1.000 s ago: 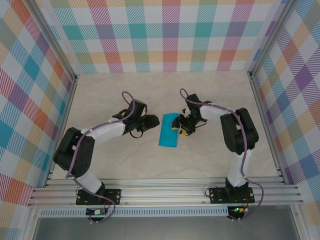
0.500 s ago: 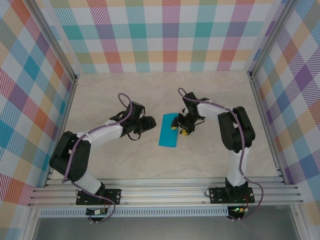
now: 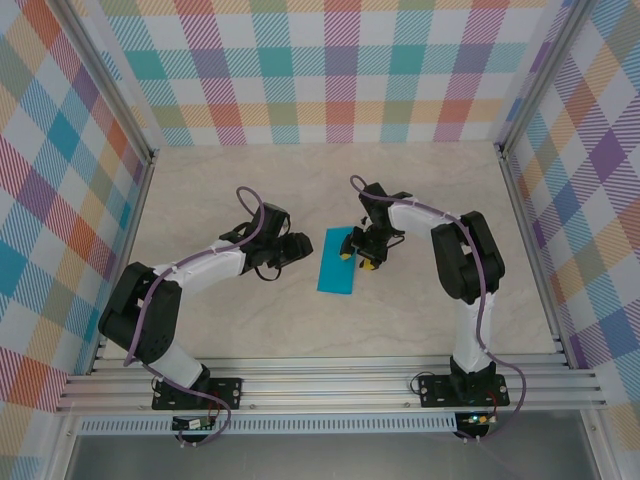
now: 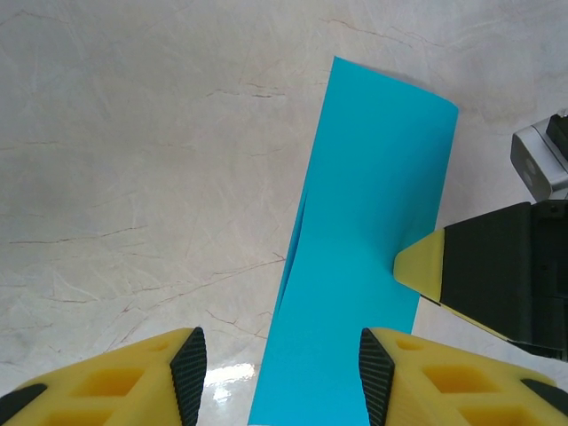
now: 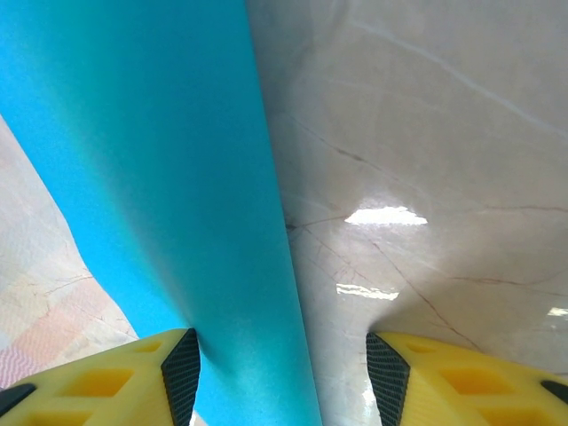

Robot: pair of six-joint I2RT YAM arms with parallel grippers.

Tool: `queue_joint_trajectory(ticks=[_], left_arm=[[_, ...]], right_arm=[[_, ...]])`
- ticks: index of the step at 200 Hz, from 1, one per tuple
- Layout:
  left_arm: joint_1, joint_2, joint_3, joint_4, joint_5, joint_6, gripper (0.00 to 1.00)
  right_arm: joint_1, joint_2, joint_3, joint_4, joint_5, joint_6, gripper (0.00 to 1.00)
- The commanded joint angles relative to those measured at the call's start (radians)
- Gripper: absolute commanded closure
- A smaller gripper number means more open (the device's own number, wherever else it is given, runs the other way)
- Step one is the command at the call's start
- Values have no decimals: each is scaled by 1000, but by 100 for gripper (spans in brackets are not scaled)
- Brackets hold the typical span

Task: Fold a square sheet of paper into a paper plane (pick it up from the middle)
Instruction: Hold the square sheet of paper at the center of the table.

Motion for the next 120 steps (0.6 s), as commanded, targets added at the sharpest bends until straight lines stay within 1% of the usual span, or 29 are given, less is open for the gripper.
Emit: queue_joint_trajectory(ticks=[1,56,78,101,120], left_arm=[[-13,5,-13,3,21,8,49],[-13,16,-8,1,35,16,50],[-13,28,-6,24,73,23,52],[-14,63,8,67,148,24,64],[-21,114,36,96,203,13,81]], right_arm=[[-1,77,-7,-59,99,16,43],[-1,91,-1,-67,108,18,44],[1,97,1,-70,111,16,44],[1,104,2,-76,121,15,44],[2,105,2,-79,128,14,44]])
